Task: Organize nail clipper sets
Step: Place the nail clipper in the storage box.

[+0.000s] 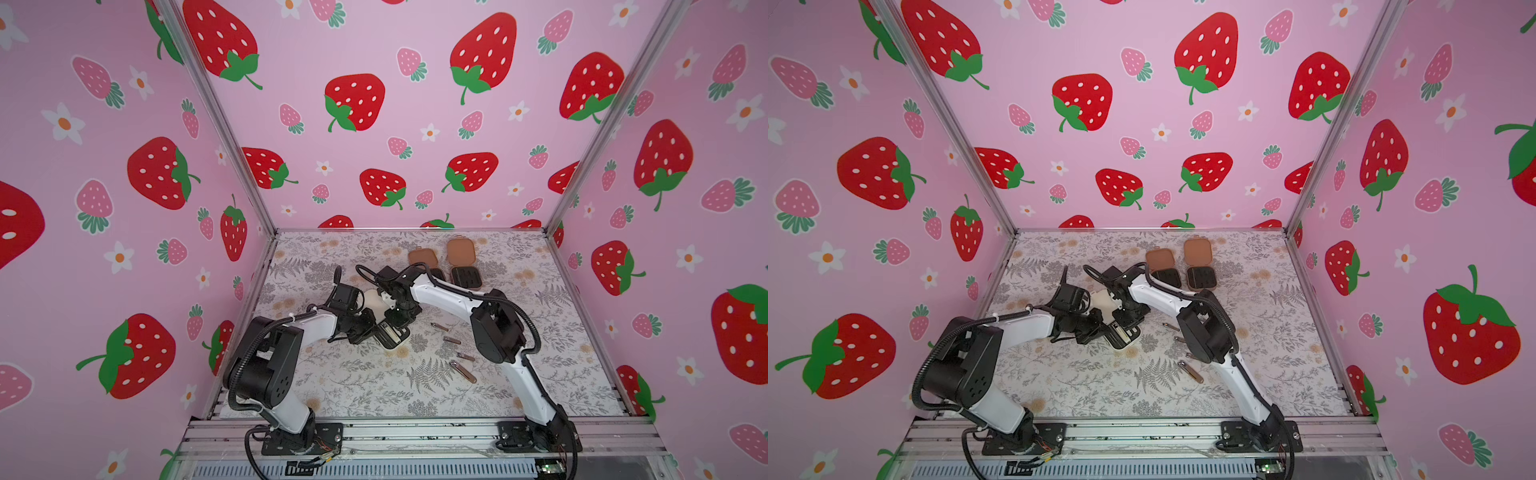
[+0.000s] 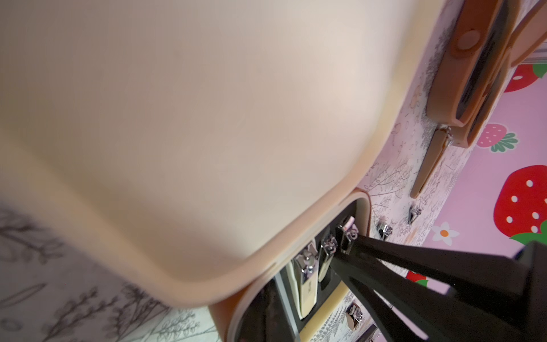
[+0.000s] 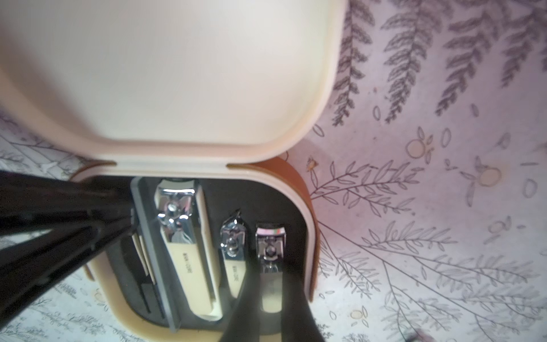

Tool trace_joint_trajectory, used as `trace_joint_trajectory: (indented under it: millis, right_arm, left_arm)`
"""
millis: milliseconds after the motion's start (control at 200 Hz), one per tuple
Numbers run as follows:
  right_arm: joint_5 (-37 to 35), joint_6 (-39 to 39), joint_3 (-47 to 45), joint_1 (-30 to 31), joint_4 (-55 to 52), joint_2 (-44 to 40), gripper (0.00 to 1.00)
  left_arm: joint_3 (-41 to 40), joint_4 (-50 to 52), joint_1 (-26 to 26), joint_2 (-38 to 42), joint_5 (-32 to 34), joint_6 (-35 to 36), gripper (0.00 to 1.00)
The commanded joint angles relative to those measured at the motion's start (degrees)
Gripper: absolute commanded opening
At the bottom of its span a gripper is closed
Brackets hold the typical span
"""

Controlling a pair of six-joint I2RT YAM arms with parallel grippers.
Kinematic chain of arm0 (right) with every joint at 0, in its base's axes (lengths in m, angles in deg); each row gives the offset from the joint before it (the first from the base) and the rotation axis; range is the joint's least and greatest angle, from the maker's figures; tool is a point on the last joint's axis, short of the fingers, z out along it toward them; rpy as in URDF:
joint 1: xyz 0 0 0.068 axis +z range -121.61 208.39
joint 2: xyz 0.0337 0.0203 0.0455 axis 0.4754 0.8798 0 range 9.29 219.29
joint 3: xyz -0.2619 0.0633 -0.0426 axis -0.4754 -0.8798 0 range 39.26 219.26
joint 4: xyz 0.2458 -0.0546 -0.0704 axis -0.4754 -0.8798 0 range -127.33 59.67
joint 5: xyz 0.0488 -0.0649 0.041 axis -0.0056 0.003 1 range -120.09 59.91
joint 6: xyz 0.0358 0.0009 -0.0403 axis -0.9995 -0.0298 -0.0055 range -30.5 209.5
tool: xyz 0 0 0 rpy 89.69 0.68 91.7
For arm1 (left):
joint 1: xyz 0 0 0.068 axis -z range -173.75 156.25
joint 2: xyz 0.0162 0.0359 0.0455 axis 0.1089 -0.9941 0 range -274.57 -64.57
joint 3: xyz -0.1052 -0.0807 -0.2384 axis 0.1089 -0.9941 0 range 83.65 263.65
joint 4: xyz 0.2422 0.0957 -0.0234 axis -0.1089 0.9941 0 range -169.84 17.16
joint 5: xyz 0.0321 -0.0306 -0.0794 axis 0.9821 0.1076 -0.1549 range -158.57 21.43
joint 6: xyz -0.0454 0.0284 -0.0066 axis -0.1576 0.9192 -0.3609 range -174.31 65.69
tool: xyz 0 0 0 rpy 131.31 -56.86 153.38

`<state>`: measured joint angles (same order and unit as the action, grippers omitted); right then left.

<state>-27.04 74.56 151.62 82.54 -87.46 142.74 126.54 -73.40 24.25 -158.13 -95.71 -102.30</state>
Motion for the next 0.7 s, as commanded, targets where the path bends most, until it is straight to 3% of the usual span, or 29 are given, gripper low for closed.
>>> trace_joint_trajectory:
  millis: [0, 355, 695]
  right_arm:
    - [-4.28, -0.35, -0.36, -0.76, 3.48, 4.84, 0.12]
    - [-6.39, 0.17, -4.24, -0.63, 1.74, 4.86, 0.17]
    - [-5.78, 0.48, -1.68, -0.63, 0.94, 2.3, 0.25]
  left_arm:
    - [-1.96, 6.27, 0.37, -3.1, 2.62, 0.06, 0.0]
    - [-1.7, 6.14, 0.37, -3.63, 2.45, 0.09, 0.0]
    - [-1.67, 6.33, 0.36, -3.18, 2.44, 0.04, 0.0]
